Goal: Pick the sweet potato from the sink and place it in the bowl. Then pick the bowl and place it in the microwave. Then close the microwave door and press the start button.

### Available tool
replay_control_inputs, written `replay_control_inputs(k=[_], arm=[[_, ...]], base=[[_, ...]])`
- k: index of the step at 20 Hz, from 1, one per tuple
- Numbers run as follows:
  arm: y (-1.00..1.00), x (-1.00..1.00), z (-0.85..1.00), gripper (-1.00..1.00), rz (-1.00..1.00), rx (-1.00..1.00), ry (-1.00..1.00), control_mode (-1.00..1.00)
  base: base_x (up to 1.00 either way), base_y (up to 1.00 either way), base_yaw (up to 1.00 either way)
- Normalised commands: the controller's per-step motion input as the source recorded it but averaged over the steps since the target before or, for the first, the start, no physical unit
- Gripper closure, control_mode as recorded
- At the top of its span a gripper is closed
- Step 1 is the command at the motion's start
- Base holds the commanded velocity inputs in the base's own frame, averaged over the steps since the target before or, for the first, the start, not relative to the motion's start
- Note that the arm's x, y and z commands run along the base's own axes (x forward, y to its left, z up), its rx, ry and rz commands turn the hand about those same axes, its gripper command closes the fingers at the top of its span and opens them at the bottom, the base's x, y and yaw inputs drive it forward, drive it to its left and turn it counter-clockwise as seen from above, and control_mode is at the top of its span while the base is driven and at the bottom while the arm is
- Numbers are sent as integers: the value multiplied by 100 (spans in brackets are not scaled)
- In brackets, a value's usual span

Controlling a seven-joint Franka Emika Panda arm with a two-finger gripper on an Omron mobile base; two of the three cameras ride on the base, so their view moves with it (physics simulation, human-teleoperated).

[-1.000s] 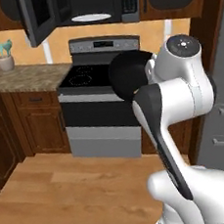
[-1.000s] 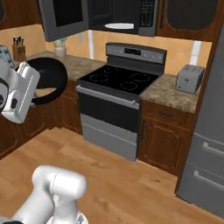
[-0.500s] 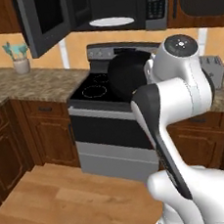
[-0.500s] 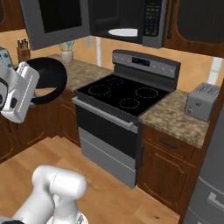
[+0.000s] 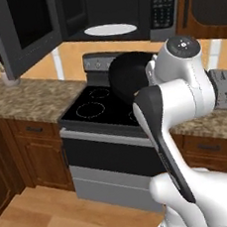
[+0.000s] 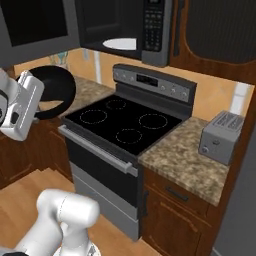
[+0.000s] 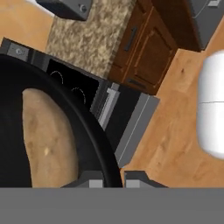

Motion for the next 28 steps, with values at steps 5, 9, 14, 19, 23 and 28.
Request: replay_control_inputs(k=[5, 9, 14, 19, 23, 28], arm=[[0, 0, 0, 100, 0, 0, 0, 100], [0, 0, 0, 100, 0, 0, 0, 100], [0, 0, 0, 100, 0, 0, 0, 100], [0, 0, 0, 100, 0, 0, 0, 100], [0, 0, 0, 100, 0, 0, 0, 100], [0, 0, 0, 100, 0, 0, 0, 100]], base=[[67, 18, 0], [83, 26, 3], [83, 10, 8], [77, -8, 15], [57, -2, 23], [24, -10, 21]])
